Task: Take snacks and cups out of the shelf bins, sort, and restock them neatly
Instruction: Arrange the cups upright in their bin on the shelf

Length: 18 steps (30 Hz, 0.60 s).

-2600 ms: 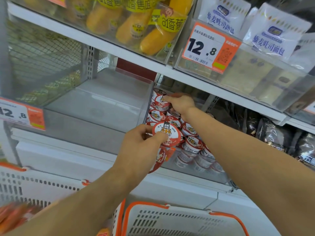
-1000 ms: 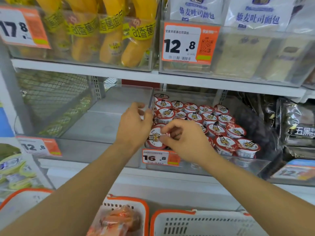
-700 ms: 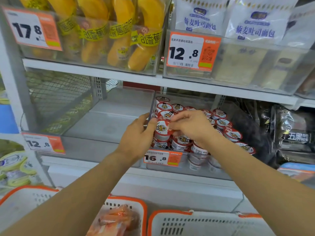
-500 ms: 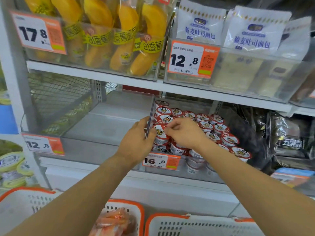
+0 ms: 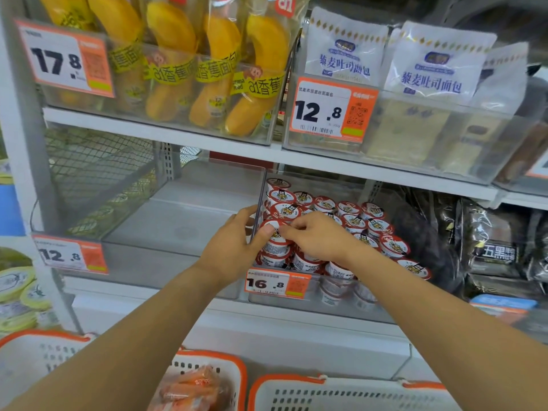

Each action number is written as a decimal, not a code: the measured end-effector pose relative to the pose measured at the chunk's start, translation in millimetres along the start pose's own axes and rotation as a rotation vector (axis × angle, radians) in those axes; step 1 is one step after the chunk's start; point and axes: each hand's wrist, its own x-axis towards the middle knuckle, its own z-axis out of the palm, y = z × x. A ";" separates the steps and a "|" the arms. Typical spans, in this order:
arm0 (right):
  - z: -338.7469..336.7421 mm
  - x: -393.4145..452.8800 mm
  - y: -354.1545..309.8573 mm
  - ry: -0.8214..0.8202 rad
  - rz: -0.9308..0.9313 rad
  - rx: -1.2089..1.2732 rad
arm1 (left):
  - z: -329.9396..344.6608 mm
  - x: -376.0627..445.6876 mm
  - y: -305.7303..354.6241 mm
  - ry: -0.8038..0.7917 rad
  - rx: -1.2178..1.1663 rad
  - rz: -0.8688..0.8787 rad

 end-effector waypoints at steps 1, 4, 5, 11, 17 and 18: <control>0.2 0.5 0.7 0.006 0.004 -0.009 | -1.7 0.7 0.6 -0.014 -0.014 -0.013; 1.9 0.5 0.7 0.041 -0.002 -0.043 | -3.2 0.5 0.9 -0.023 -0.017 -0.011; 2.9 0.0 -0.1 0.062 -0.016 -0.055 | -2.9 0.3 0.4 -0.018 -0.013 -0.007; 8.3 2.2 3.9 0.176 -0.028 0.039 | 1.3 -1.1 0.8 0.020 -0.006 -0.018; 11.5 3.3 6.0 0.151 -0.018 0.075 | 5.9 -2.5 6.1 0.035 -0.041 -0.056; 11.4 2.9 6.3 0.143 -0.014 0.078 | 5.5 -2.3 7.1 0.035 -0.044 -0.063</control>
